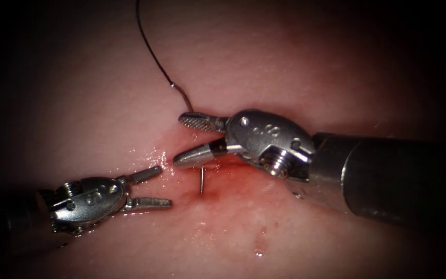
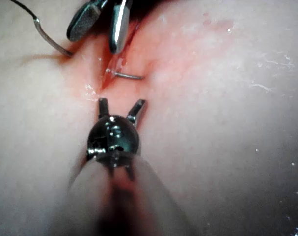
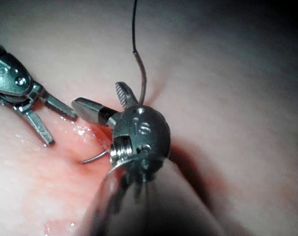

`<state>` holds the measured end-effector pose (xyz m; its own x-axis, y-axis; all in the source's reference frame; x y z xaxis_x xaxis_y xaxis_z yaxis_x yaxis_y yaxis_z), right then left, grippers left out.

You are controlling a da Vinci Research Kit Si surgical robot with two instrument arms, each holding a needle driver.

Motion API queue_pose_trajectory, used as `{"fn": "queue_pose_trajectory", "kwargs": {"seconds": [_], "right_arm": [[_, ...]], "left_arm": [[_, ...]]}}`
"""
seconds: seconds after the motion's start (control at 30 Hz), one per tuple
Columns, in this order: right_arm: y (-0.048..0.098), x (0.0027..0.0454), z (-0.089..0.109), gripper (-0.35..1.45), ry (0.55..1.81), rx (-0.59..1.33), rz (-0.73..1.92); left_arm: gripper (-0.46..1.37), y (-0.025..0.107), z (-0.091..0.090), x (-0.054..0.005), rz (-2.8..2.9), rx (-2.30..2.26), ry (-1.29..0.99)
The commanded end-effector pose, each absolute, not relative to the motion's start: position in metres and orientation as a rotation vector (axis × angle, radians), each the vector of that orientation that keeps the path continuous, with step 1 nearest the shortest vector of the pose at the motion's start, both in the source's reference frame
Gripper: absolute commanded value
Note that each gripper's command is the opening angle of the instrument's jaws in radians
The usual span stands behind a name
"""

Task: Wound Closure
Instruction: With the needle in the right gripper, place the needle in the skin above the wound

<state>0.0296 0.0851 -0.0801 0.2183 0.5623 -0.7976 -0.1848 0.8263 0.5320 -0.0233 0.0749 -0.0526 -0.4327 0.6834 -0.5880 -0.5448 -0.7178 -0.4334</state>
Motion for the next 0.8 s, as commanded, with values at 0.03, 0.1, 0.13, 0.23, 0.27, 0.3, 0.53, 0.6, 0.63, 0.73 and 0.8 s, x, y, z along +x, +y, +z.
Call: {"fn": "queue_pose_trajectory", "kwargs": {"seconds": [0.03,0.1,0.13,0.23,0.27,0.3,0.53,0.6,0.63,0.73,0.8], "right_arm": [[0.0852,0.0296,-0.0801,1.11,1.251,0.359,0.532],[0.0853,0.0296,-0.0802,1.11,1.251,0.36,0.533],[0.0853,0.0296,-0.0802,1.11,1.251,0.36,0.534],[0.0854,0.0295,-0.0804,1.11,1.252,0.364,0.537],[0.0855,0.0295,-0.0805,1.11,1.253,0.365,0.537],[0.0855,0.0294,-0.0806,1.11,1.253,0.367,0.537],[0.087,0.0284,-0.0806,1.09,1.259,0.365,0.528],[0.0878,0.0281,-0.0804,1.09,1.265,0.355,0.513],[0.0882,0.0281,-0.0803,1.09,1.265,0.356,0.516],[0.0892,0.0278,-0.08,1.09,1.267,0.347,0.51],[0.0901,0.0277,-0.0797,1.09,1.273,0.336,0.499]], "left_arm": [[0.42,0.0749,-0.0524,-0.0234,2.165,-1.001,-0.229],[0.4,0.075,-0.0524,-0.0234,2.165,-1.0,-0.229],[0.4,0.075,-0.0524,-0.0234,2.165,-1.0,-0.229],[0.42,0.0752,-0.0525,-0.0234,2.164,-1.0,-0.233],[0.42,0.0753,-0.0525,-0.0234,2.164,-1.0,-0.234],[0.43,0.0753,-0.0526,-0.0235,2.164,-1.0,-0.235],[0.42,0.0754,-0.0525,-0.0236,2.163,-0.999,-0.233],[0.42,0.0754,-0.0525,-0.0236,2.163,-1.001,-0.237],[0.42,0.0754,-0.0525,-0.0236,2.163,-1.001,-0.237],[0.42,0.0753,-0.0525,-0.0236,2.163,-1.001,-0.236],[0.42,0.0753,-0.0525,-0.0236,2.164,-1.001,-0.235]]}}
